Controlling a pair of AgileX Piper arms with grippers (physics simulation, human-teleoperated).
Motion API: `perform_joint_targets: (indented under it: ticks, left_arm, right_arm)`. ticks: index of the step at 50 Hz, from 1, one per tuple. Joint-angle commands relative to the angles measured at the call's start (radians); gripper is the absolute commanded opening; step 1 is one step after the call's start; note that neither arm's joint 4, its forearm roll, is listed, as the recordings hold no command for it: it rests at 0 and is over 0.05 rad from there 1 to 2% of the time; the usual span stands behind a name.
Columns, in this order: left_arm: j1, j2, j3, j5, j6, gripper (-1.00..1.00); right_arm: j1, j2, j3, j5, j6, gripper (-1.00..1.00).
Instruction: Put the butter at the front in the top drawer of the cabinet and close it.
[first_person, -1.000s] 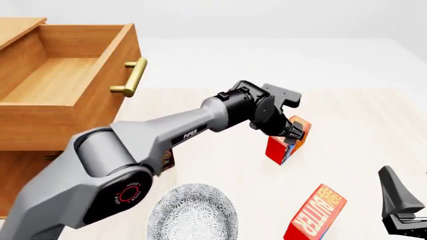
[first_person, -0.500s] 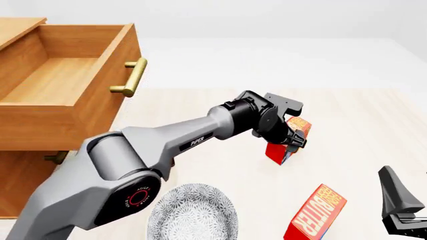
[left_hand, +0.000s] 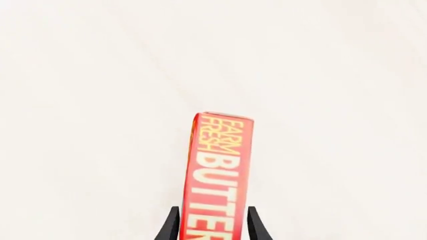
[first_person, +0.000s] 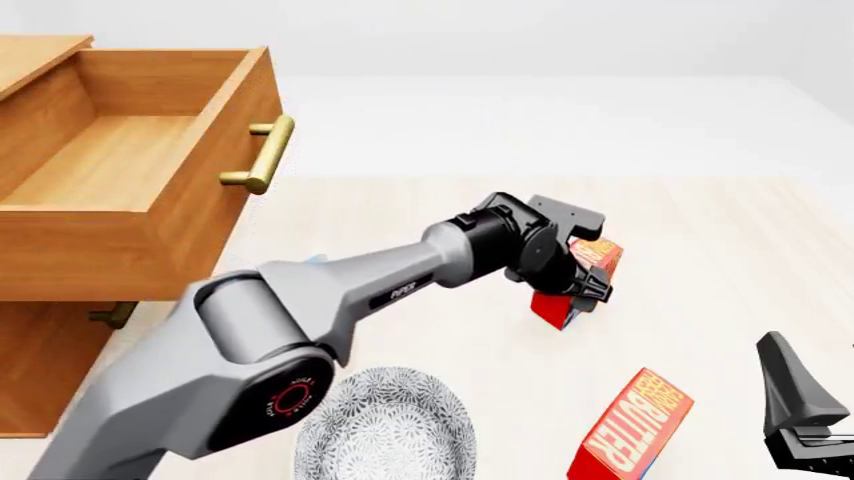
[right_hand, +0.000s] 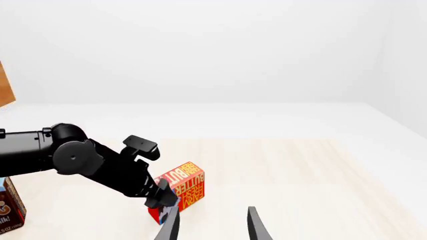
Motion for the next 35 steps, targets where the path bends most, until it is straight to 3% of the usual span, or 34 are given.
perform_joint_targets:
  ticks: [1,12,21,22,35]
  left_arm:
    - [-0.011,0.045,-0.030,0.011,0.002,1.00]
    - [-0.012,0.088,-0.090,0.038,0.004,1.00]
    - [-0.019,0.071,-0.068,0.029,-0.009,1.00]
    - [-0.017,0.066,-0.065,0.028,-0.009,-1.00]
    - [-0.016,-0.057,0.032,-0.007,0.006,-1.00]
  right_arm:
    - [0.000,-0.001,0.001,0.000,-0.001,1.00]
    - [0.000,-0.001,0.001,0.000,-0.001,1.00]
    - [0.000,-0.001,0.001,0.000,-0.001,1.00]
    - [0.000,-0.001,0.001,0.000,-0.001,1.00]
    - [0.000,-0.001,0.001,0.000,-0.001,1.00]
